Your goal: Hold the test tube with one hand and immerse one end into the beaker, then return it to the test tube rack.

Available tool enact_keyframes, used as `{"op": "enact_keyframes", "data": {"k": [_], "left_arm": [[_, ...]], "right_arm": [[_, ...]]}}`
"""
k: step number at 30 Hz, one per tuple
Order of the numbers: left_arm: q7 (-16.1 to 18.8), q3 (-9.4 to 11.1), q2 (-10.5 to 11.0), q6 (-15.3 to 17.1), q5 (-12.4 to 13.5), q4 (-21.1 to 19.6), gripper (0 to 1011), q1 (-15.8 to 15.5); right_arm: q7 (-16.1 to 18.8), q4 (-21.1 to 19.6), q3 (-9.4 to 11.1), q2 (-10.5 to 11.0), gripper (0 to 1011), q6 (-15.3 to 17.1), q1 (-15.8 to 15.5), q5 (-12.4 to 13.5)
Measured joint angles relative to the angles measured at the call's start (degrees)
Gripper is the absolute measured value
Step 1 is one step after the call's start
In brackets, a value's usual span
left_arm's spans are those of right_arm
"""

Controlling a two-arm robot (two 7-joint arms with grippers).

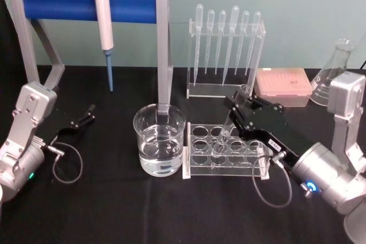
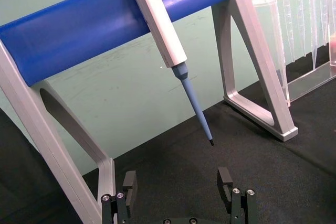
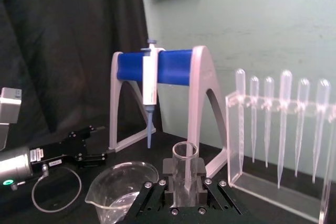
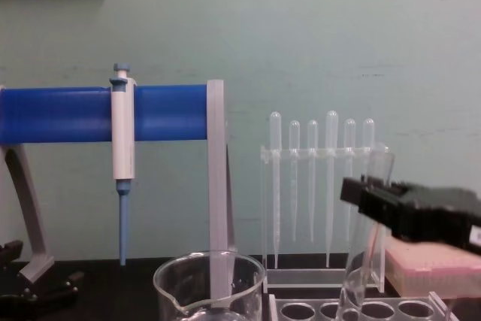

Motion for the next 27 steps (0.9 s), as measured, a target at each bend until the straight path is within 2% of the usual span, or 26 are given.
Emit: {"op": "enact_keyframes", "data": {"k": [6, 12, 20, 24, 26, 27], "left_arm": [[0.0, 0.0, 0.0, 0.0, 0.0, 0.0, 1000, 0.0], [0.0, 0.0, 0.0, 0.0, 0.0, 0.0, 1000, 0.0], [0.0, 0.0, 0.0, 0.0, 0.0, 0.0, 1000, 0.0], [0.0, 0.0, 0.0, 0.0, 0.0, 0.0, 1000, 0.0], [0.0, 0.0, 0.0, 0.0, 0.0, 0.0, 1000, 0.0], [0.0, 0.0, 0.0, 0.0, 0.0, 0.0, 1000, 0.0]], "right_arm": [[0.31, -3.26, -0.14, 2.14, 225, 4.67, 2.62, -2.08], [1.01, -4.8, -0.53, 3.42, 224, 8.72, 5.31, -2.58], [1.7, -5.8, -1.2, 3.19, 225, 11.99, 8.55, -0.82], [1.93, -5.8, -2.51, 2.53, 225, 13.25, 11.13, -0.21], [2.13, -5.06, -4.0, 1.76, 225, 13.83, 13.36, -0.21], [2.13, -5.06, -4.0, 1.76, 225, 13.83, 13.36, -0.21]]}}
